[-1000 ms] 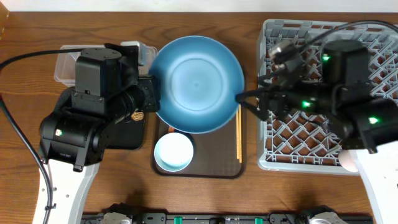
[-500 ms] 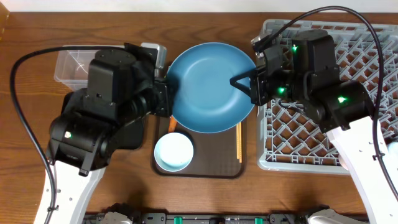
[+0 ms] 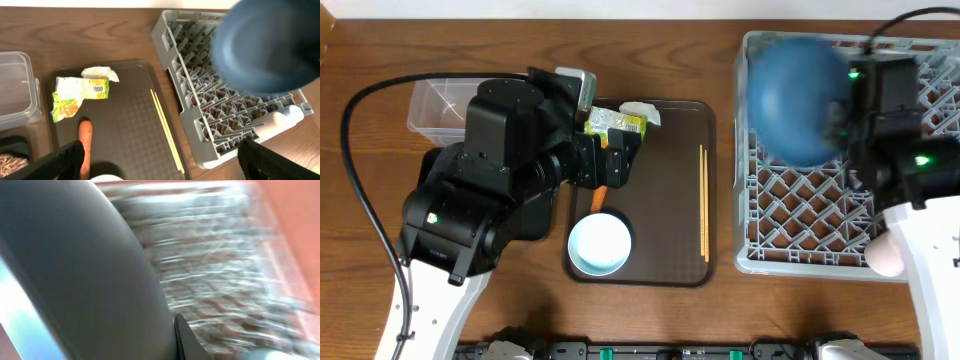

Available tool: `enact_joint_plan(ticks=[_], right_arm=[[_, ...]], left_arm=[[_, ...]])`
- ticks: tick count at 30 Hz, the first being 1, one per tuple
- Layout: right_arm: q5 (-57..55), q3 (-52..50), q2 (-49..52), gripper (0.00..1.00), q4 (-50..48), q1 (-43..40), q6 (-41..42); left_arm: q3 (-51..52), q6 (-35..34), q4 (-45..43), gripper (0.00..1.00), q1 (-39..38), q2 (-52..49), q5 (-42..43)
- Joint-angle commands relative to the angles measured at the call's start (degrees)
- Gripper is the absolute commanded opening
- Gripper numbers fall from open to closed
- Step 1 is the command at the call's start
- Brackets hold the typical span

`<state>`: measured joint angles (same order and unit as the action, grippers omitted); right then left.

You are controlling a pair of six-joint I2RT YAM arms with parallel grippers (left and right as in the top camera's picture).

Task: Sort waste into correct bins and load items into the dishwasher rack
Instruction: 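Carry the blue plate with right gripper into the dish rack, then release the plate in the rack and withdraw the right gripper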

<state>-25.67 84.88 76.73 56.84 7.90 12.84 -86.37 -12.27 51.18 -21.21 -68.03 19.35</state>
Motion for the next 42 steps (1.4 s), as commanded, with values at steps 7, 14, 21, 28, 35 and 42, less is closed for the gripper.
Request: enact_joint_plan(ticks=[7,14,21,28,35,42], right_arm=[[-38.9,0.2,3.1,0.01,-5.9,-11.2,0.2],[-43.1,0.2,10.9,0.01,-15.7,-17.4,-11.8],[-43.1,0.2,18.6,0.01,-24.5,-19.5,-22.5],[-42.9,0.2,25.0,0.01,-35.3,-19.6,-37.7],[-40.6,0.2,29.0,0.01,-32.2,-19.5,-37.7],[-32.8,0.2,29.0,0.79,-27.5,-18.5,-37.1]], left_arm=[[-0.3,-0.2,1.9,0.98,-0.1,0.7,0.5],[-0.3,-0.2,4.1,0.98,-0.1,0.7,0.5],[-0.3,-0.2,6.4,0.98,-0.1,0.7,0.5],[-0.3,-0.2,6.4,0.98,-0.1,0.7,0.5],[-0.3,-0.2,6.6,0.98,-0.1,0.7,0.5],[-0.3,-0.2,6.6,0.98,-0.1,0.7,0.5]])
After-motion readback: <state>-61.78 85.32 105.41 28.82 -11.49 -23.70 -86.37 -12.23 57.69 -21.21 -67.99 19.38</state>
